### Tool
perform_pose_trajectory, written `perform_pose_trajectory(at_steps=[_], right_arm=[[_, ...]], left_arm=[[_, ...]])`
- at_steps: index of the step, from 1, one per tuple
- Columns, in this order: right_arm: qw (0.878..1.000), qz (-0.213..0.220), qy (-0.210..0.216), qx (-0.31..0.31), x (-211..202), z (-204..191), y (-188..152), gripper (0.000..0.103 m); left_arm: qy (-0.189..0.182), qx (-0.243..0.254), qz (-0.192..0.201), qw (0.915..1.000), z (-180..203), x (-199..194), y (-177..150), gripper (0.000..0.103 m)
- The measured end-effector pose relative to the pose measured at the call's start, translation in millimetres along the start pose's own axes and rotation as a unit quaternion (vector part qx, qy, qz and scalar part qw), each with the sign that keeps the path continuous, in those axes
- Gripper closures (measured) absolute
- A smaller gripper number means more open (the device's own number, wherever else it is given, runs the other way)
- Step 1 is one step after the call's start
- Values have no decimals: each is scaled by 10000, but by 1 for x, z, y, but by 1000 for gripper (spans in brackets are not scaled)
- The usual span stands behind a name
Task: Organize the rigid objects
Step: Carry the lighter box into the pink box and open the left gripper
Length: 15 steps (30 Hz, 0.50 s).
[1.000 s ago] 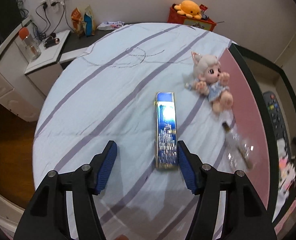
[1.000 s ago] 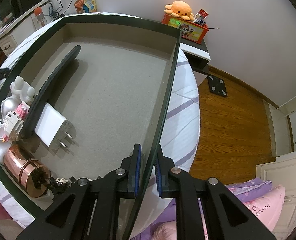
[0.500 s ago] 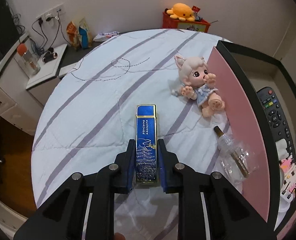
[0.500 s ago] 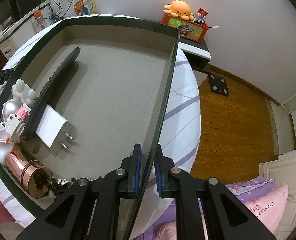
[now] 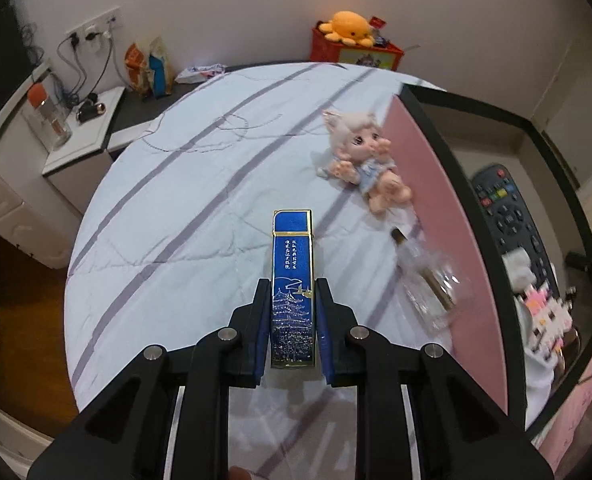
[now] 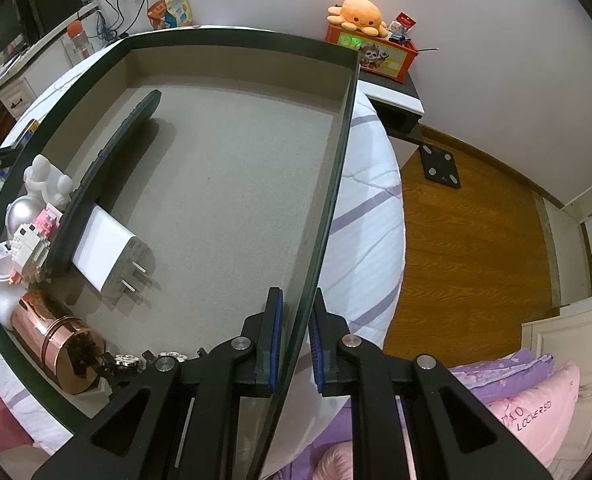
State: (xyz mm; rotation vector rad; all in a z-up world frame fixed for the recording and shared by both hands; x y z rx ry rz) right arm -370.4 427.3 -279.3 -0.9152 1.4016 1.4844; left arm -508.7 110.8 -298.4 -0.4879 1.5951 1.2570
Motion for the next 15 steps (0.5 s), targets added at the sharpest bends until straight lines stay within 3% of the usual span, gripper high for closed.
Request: perform_pose_trajectory(at_steps=[15], right_arm=[[10000,-6,27,5,-1,3,-1,91]], left_arm=[[-125,265,301,9991,27,-35,5,83]])
Point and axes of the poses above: each gripper's, at about its wrist camera, not at the fingertips, and x roughly the way its jaws point, z to its right, y to its top, the point moved 10 cm from there along x, roughly the way its jaws point, and after that the axes turned 3 degrees about x, right-handed, at the moved point
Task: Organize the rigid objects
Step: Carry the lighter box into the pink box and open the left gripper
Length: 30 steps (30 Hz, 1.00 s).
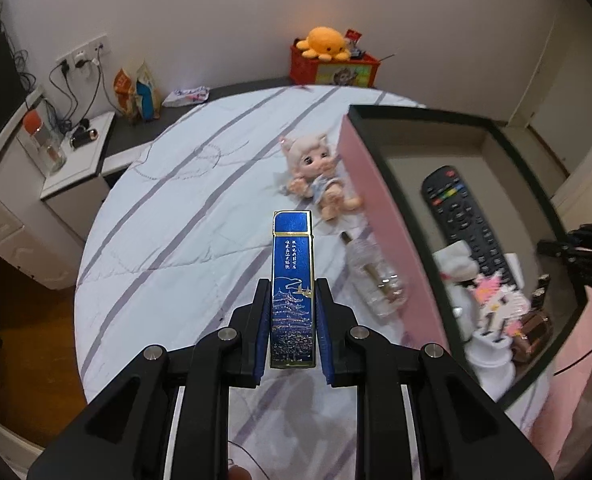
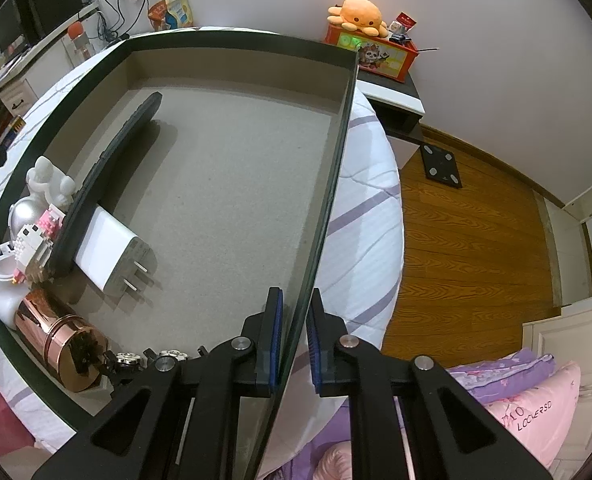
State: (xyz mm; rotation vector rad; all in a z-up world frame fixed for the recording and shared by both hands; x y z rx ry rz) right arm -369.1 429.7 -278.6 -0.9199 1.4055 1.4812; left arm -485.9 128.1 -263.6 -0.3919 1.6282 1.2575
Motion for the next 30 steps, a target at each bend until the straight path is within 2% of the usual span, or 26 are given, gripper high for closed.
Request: perform_pose_trajectory(at_steps=[8,14,24,26,30], right_arm=[[10000,7,9,4,1,-3,0,91],[10000,28,54,21,1,-3,0,91],[9997,130,179,70,-6,-4,-5,91],[9997,140,211,74,-8,-4,-5,91],[9996,142,244,66,-7,-3,-5,90]], left_arm=[[-252,181,224,9993,37,-18,19,83],[-534,477,282,9970,88,-19,36,82],[-1077,964,-66,9895,193,19,54,82],[-1179,1030,-144,9876,208,26,53,82],[-1148,1002,-197,9881,221,37,51,80]])
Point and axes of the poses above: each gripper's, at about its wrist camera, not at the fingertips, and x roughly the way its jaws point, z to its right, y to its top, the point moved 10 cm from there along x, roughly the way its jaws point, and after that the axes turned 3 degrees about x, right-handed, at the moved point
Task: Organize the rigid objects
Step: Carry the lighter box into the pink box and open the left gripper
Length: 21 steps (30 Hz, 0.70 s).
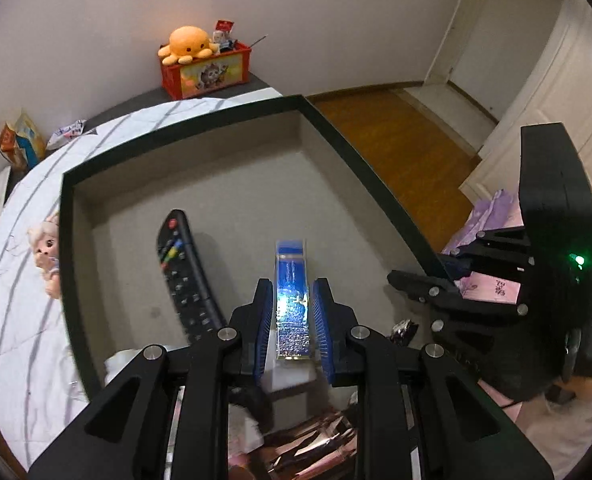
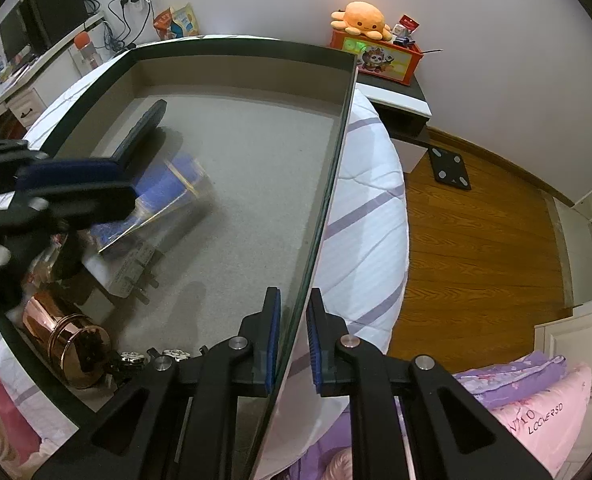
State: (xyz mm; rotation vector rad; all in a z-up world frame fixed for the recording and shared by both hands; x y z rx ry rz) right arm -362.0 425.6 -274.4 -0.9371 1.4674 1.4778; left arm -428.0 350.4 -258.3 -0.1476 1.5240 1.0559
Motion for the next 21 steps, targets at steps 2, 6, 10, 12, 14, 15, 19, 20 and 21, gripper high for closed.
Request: perform_pose_trajectory(at_steps=[2,6,10,12,14,15,19,20,21], right_arm=[[10000,-2,2,-8,1,0,-2,90],[10000,-20,-7,-4,0,1,-1,90],[10000,-56,-55,11,2,1,1,90],[9999,-72,-98,4,2,1,2,90],[9999,-84,-127,12,2,1,2,90],[9998,-93,-148,9,2,2,2,90],[9997,-113,-196,14,2,5,3,90],[9997,-122,-215,23,1,5,3,90],[9996,-131,-241,12,1,4,3,90]], left_arm=[[1,42,-12,10000,4,0,-2,72],[41,60,157,9999,-2,-19,-10,58],[266,-75,437,9987,-33,-55,-22,38],[431,-203,635,9968,-60,-77,-30,27],[619,-463,697,9946,-86,-90,-41,25],[711,-622,695,9931,-102,-94,-49,24],[894,-1130,567,9879,-144,-89,-75,24],[955,-1211,527,9866,-150,-86,-80,24],[996,-1228,463,9863,-154,-82,-86,24]])
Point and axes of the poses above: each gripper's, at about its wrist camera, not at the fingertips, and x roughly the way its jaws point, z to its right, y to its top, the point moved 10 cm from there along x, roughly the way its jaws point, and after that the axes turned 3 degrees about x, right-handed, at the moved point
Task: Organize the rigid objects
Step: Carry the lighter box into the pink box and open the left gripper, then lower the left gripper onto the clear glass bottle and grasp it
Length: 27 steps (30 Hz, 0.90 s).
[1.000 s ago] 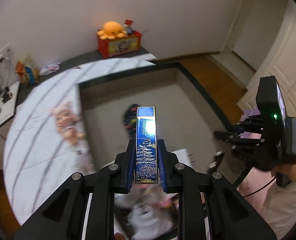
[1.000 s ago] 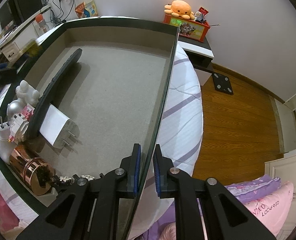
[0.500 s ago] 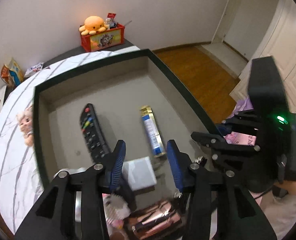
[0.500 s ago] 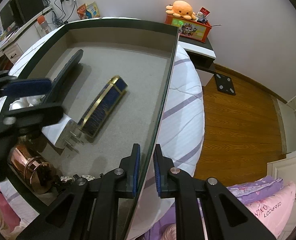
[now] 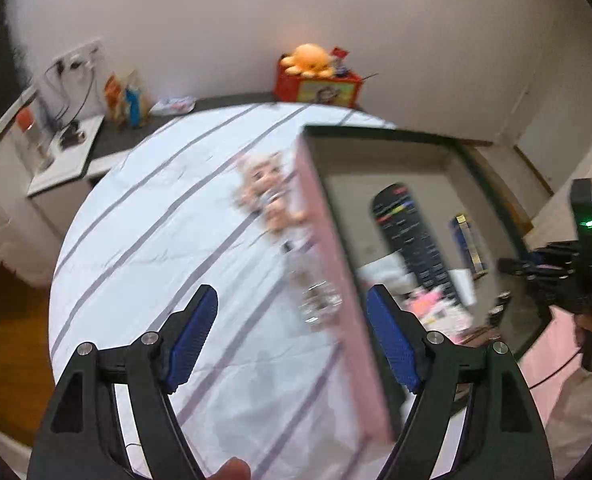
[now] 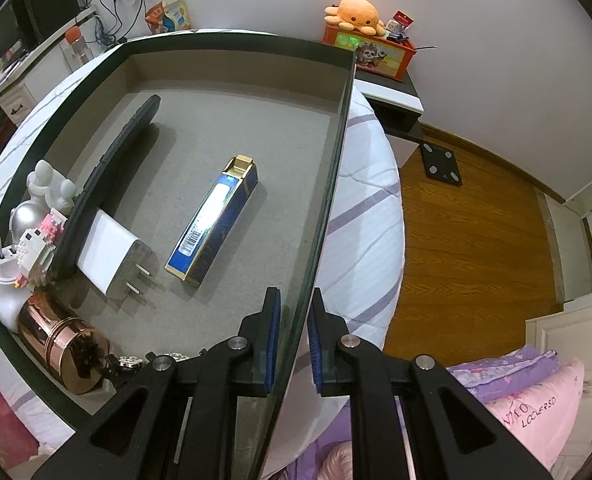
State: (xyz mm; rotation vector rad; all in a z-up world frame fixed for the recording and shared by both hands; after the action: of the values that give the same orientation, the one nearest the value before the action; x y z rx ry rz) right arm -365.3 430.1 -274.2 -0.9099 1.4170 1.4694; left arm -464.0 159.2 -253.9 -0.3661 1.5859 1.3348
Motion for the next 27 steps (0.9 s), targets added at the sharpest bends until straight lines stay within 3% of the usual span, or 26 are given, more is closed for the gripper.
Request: perform_pose_trajectory(at_steps=[7,12,14,20,22,24,25,27], right_arm=[[9999,-60,-117,-36,6,0,4,89],[9999,-86,-132,-59,8,1,7,88],[9998,-83,-146,-60,7,0,5,88],[9997,-92,-191,-88,9,0,7,88],[9997,-90,-192,-91,9,0,7,88],[9997,-90,-200,-97,10,0,7,88],[9997,-91,-204,-107,10,0,7,87],[9997,-81,-204,-108,10,0,5,87]], left_arm=[[-147,-141,-223,9995,-4,24,-10,24],[-474,-166,-202,9985,6,33,-6,24],[-400,-187,-207,9988,4,38,-3,18],[-400,-407,-298,9979,-13,48,-3,13],[-293,-391,-285,9984,-20,46,-3,13],[277,-344,-362,9984,-41,48,-8,12],[390,-398,-346,9978,-51,48,-9,12],[309,-684,-369,9965,-63,42,-11,18]])
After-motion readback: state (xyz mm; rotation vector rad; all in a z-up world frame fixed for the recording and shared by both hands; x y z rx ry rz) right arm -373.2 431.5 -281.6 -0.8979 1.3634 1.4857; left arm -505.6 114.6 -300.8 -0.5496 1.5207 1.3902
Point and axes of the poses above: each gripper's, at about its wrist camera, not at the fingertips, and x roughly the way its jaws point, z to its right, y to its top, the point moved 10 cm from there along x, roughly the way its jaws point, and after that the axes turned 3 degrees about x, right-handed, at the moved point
